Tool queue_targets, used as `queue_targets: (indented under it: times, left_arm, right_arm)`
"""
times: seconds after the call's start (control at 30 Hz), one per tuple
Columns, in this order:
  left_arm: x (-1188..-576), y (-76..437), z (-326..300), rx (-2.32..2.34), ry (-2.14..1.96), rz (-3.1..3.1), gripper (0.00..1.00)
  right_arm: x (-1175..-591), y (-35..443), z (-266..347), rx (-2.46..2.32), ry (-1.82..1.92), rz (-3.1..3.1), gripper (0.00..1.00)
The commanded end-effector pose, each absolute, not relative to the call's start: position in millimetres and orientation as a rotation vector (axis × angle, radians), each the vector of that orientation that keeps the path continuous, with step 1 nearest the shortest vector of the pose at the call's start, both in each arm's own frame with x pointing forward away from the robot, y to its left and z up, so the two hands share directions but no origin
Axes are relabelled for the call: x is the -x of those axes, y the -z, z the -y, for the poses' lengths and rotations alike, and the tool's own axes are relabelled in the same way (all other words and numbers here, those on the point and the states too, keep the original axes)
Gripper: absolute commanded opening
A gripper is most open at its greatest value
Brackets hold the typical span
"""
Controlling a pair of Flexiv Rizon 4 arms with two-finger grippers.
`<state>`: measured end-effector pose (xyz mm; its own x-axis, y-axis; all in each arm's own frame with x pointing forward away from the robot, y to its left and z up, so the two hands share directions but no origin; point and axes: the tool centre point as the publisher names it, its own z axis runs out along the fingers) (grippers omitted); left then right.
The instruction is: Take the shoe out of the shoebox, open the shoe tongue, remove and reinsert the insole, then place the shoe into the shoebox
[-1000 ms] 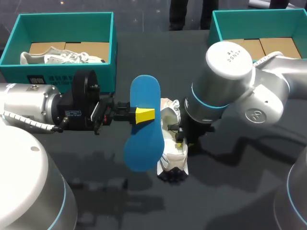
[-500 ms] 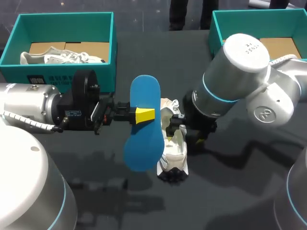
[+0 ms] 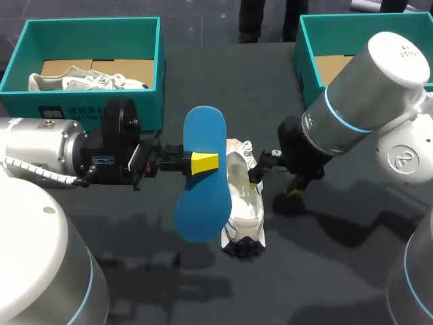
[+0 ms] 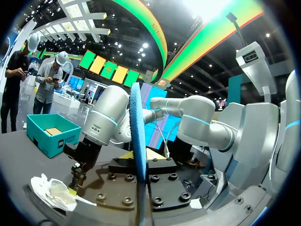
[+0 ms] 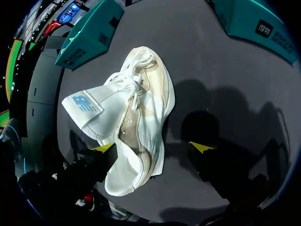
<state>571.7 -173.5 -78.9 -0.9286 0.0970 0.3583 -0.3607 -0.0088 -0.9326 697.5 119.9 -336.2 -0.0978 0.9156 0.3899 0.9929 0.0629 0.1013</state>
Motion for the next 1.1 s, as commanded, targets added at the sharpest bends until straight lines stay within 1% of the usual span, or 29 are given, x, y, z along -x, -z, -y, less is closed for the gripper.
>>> queue_targets:
  times: [0.03, 0.17, 0.37, 0.43, 0.87, 1.1]
  left_arm:
    - [-569.7, 80.1, 174.4, -0.278, -2.011, 1.953, 0.00]
    - [-569.7, 80.1, 174.4, -0.278, -2.011, 1.953, 0.00]
    - [-569.7, 80.1, 174.4, -0.278, -2.011, 1.953, 0.00]
    - [-569.7, 80.1, 174.4, -0.278, -2.011, 1.953, 0.00]
    - [-569.7, 80.1, 174.4, -0.278, -2.011, 1.953, 0.00]
    - [-581.1, 72.2, 167.0, -0.148, -2.087, 2.057, 0.00]
  right_arm:
    - [-699.0, 326.3, -116.5, 1.933, 0.590, 2.065, 1.00]
    - [-703.3, 294.5, -107.1, 1.886, 0.708, 1.994, 1.00]
    - [-702.4, 264.5, -100.8, 1.793, 0.777, 1.900, 1.00]
    - [-701.7, 262.2, -102.3, 1.737, 0.753, 1.869, 1.00]
    - [-703.1, 260.6, -103.0, 1.735, 0.761, 1.859, 1.00]
    - [-708.8, 247.9, -102.8, 1.686, 0.783, 1.787, 1.00]
